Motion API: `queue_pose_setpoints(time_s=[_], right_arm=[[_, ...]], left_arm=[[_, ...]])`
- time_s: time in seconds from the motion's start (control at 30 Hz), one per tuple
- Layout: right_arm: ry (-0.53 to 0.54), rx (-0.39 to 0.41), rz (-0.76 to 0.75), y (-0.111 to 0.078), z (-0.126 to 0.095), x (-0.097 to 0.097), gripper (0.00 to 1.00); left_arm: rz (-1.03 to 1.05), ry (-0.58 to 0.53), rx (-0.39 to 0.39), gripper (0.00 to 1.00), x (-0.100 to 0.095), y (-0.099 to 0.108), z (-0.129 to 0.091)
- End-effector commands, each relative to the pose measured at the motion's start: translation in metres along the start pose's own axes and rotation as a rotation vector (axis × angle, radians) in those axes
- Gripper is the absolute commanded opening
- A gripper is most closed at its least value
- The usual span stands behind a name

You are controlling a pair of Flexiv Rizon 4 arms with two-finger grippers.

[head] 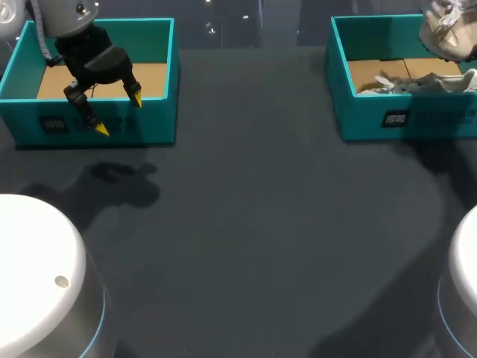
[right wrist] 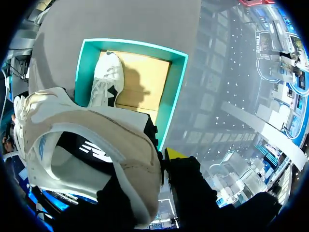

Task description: Take the shoe out of the shoebox, open the shoe tongue, remove and reinsert the insole, then place the shoe into the shoebox

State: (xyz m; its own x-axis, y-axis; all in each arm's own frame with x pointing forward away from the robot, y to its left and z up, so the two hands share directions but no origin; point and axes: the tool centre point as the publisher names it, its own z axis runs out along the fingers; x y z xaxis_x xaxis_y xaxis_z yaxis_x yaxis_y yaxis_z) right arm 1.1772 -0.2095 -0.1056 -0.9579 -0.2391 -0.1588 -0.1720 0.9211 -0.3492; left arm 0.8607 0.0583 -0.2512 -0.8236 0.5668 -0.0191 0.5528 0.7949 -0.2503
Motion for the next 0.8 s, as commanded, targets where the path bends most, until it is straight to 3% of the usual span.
queue_pose_setpoints(time_s=[0.03, 0.27, 0.7, 0.8], right_arm=[[0.002, -0.035, 0.0, -0.015, 0.015, -0.002, 0.0], [-0.034, -0.036, 0.035, -0.025, 0.033, 0.011, 0.0], [-0.034, -0.036, 0.035, -0.025, 0.033, 0.011, 0.0], [0.0, -0.058, 0.09, -0.039, 0.056, 0.011, 0.0]], left_arm=[[0.001, -0.001, -0.001, 1.0, 0.001, 0.0, 0.0], [0.001, -0.001, -0.001, 1.0, 0.001, 0.0, 0.0], [0.001, -0.001, -0.001, 1.0, 0.001, 0.0, 0.0], [0.001, -0.001, -0.001, 1.0, 0.001, 0.0, 0.0]])
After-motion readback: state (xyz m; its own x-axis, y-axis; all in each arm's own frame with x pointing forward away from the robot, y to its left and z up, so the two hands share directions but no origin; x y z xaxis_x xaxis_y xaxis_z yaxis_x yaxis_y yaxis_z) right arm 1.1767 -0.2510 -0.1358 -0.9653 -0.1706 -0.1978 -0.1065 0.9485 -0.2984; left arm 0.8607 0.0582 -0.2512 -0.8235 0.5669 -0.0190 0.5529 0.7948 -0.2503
